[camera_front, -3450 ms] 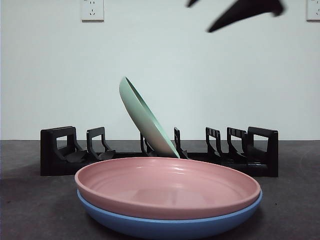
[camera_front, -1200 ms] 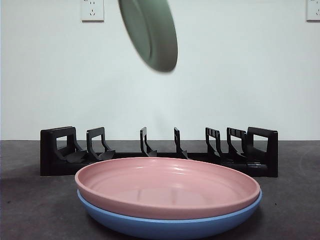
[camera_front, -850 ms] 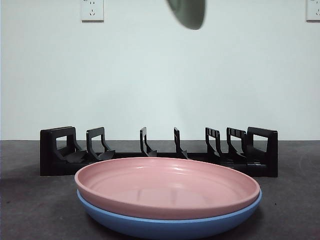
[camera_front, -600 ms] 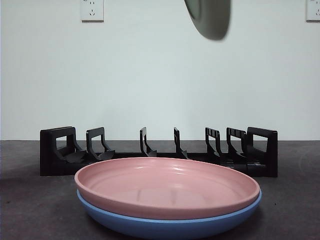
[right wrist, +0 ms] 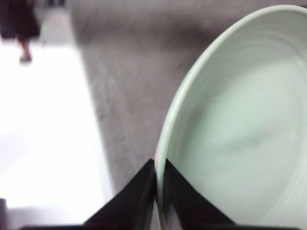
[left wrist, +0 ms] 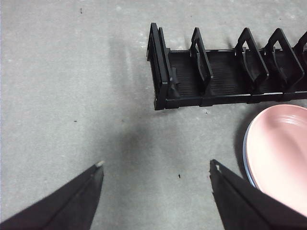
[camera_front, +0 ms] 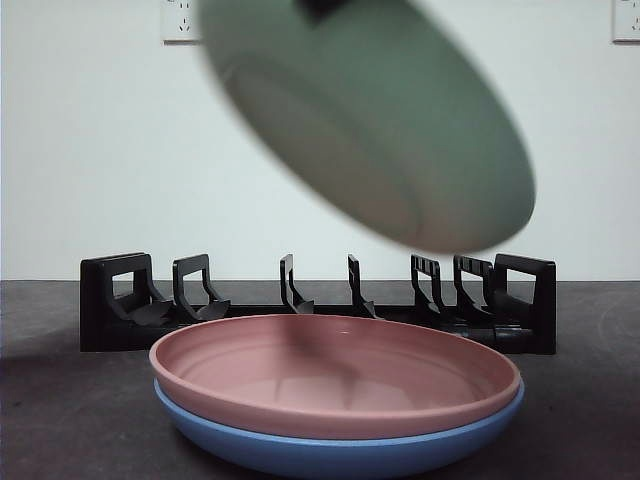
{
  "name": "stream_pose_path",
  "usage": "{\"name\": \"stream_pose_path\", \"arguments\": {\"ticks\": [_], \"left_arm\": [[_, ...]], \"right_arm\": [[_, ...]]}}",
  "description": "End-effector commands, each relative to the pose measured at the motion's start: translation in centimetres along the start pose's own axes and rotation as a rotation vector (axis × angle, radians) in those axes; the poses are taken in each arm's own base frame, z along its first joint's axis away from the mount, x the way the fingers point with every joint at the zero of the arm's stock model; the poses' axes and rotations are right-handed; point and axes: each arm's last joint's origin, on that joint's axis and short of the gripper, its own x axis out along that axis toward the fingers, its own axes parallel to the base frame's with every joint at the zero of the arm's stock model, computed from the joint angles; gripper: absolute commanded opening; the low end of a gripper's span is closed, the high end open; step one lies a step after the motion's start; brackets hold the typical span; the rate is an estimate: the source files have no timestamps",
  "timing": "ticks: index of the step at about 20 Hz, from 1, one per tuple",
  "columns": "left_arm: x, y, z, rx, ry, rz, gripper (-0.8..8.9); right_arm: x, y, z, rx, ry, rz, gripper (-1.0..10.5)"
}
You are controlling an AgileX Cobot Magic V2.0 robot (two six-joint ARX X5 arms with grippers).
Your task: Place the plate
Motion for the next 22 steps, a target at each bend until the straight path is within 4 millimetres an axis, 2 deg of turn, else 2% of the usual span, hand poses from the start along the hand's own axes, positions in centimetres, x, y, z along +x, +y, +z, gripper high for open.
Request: {"name": "stream_pose_path", "arguments": {"ticks": [1,6,12,18,20,22], "left_arm": [[-0.3,-0.1,0.4,-0.005,-0.019,-0.001,3.47],[-0.3,-0.1,0.4,-0.004,-0.019,-0.001,3.47],[-0.3,-0.1,0.4,-0.001,-0.019,-0.001,3.47],[-0.3,-0.1,0.4,-0.001,-0.019,-0.001,3.48],[-0.3,-0.1,0.4,-0.001,-0.019,-0.001,3.47],[-0.3,-0.1,0.4,-0.001,-0.019,-0.001,3.48]], "right_arm": [[2.1,0.6,0.1,-0.080,0.069,0.006,0.1],[5.6,1.1,-0.7,-0.119,0.204,0.017,0.1],[7.6,1.4,-1.7,-0.158,0.309,0.037,0.1],[8.4,1.6,-2.1,-0.155,0.349,0.042,0.3],[8.3,1.5,-2.0,-0.150,0.344,0.040,1.3],[8.1,1.5,-1.4,-0.140,0.329,0.037,1.7]]}}
